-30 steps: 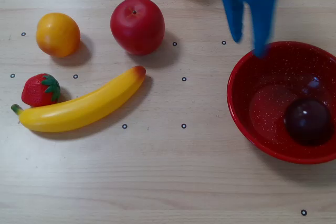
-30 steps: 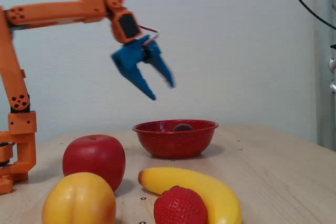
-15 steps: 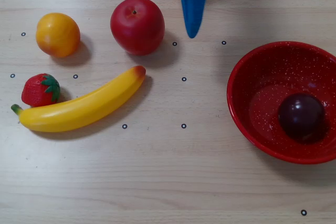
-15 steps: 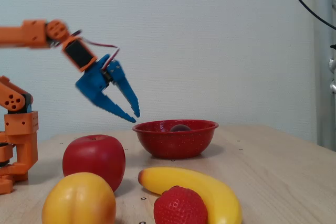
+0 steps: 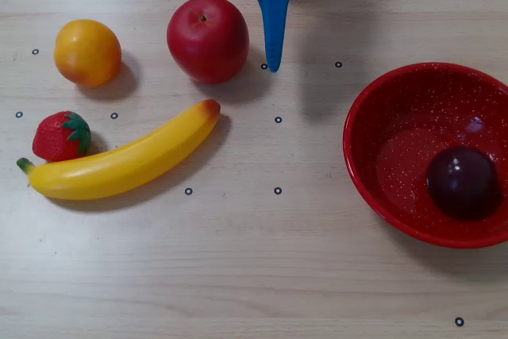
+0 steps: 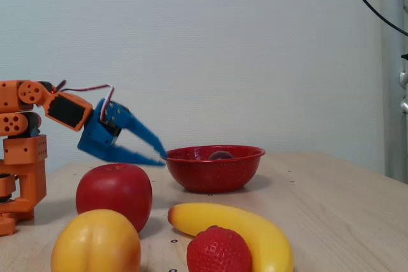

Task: Put plum in the red bowl.

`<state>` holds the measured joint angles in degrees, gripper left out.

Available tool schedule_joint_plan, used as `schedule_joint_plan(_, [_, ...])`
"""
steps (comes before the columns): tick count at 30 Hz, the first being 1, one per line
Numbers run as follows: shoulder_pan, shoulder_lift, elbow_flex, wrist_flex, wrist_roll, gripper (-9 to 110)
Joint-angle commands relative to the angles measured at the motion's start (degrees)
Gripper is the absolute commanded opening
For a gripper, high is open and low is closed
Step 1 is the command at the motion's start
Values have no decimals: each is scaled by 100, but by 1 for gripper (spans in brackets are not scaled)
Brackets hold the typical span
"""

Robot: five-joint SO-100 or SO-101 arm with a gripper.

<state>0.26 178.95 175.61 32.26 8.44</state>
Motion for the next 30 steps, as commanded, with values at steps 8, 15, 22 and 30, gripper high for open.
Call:
schedule_joint_plan(8, [97,624,308,826,-334,0])
schedule_joint_plan(15, [149,633,316,1661,-527,0])
schedule_joint_plan(22, [334,615,316,1784,-554,0])
schedule_joint_plan(30, [246,615,316,1802,-659,0])
